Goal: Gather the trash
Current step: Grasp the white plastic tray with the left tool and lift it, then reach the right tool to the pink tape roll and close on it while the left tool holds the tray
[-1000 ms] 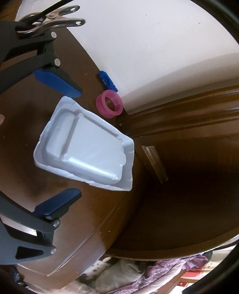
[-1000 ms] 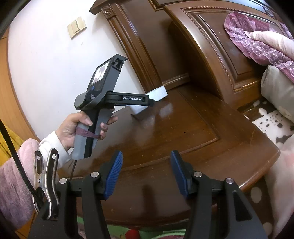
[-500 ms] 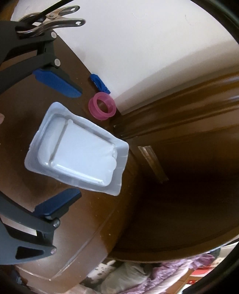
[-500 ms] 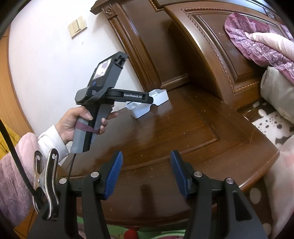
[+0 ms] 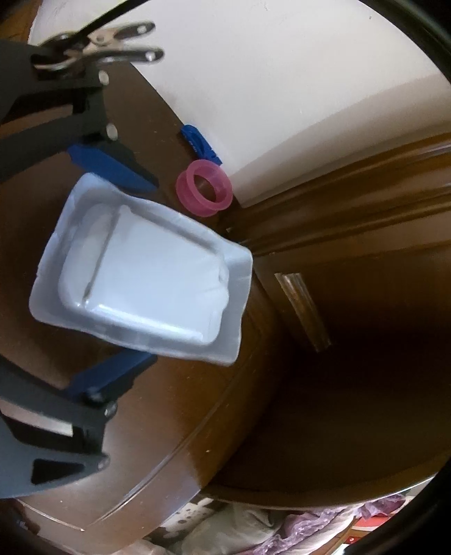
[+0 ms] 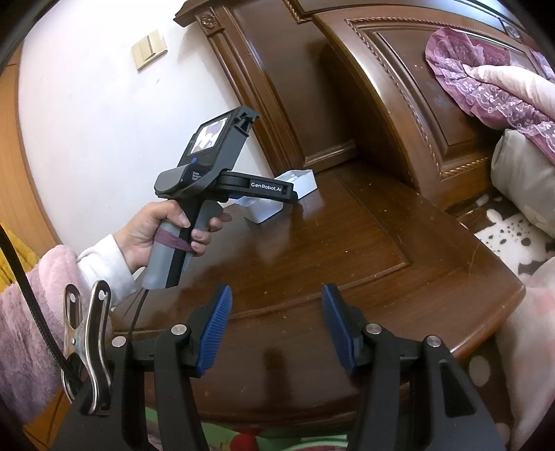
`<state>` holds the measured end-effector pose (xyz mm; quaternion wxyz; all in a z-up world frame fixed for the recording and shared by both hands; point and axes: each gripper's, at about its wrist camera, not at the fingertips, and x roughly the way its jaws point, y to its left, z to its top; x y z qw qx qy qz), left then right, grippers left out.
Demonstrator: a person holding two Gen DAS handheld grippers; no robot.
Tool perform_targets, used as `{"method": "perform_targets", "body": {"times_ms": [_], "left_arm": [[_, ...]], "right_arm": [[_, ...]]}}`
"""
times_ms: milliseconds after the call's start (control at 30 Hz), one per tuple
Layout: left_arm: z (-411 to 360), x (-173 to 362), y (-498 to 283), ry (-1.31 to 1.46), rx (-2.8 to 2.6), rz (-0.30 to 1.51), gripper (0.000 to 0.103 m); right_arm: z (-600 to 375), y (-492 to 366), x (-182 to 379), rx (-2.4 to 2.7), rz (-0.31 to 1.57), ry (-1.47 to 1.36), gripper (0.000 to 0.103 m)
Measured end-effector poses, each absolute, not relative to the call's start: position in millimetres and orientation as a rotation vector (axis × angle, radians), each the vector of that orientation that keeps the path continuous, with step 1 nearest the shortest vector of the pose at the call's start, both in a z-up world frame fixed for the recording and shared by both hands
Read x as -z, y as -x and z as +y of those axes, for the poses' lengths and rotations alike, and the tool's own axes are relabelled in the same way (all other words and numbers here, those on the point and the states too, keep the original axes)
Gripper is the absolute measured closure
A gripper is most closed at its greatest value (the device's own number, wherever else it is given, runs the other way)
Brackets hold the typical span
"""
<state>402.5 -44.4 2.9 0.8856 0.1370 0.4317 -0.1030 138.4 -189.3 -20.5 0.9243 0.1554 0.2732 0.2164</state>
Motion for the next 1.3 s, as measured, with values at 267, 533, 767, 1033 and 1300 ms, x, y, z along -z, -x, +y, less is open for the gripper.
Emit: {"method": "perform_targets", "body": {"times_ms": [267, 533, 767, 1033, 1300], "left_arm": [[-47.4, -7.8, -378.9, -0.281, 0.210, 0.885, 0.027], [-16.7, -21.6, -342.6, -0.130, 0.092, 0.912, 0.027], [17.3, -26.3, -286.8, 0.015, 0.016, 0.879, 0.026], [41.3, -32.4, -237.0, 0.070, -0.114, 0.760, 0.026], [69.5, -29.6, -233.5, 0.138, -0.098, 0.770, 0.025]], "right_arm": [[-192.3, -140.2, 20.3, -0.449, 0.562, -0.311, 0.048], [-192.7, -140.4, 19.6, -0.449, 0.564, -0.295, 0.048], [-191.7, -138.7, 19.5, -0.443, 0.565, -0.278, 0.048], [-198.8, -137.3, 22.4, -0.467, 0.563, -0.304, 0.048], [-197.5, -151.2, 8.2, -0.455, 0.606, -0.319, 0.048]]}}
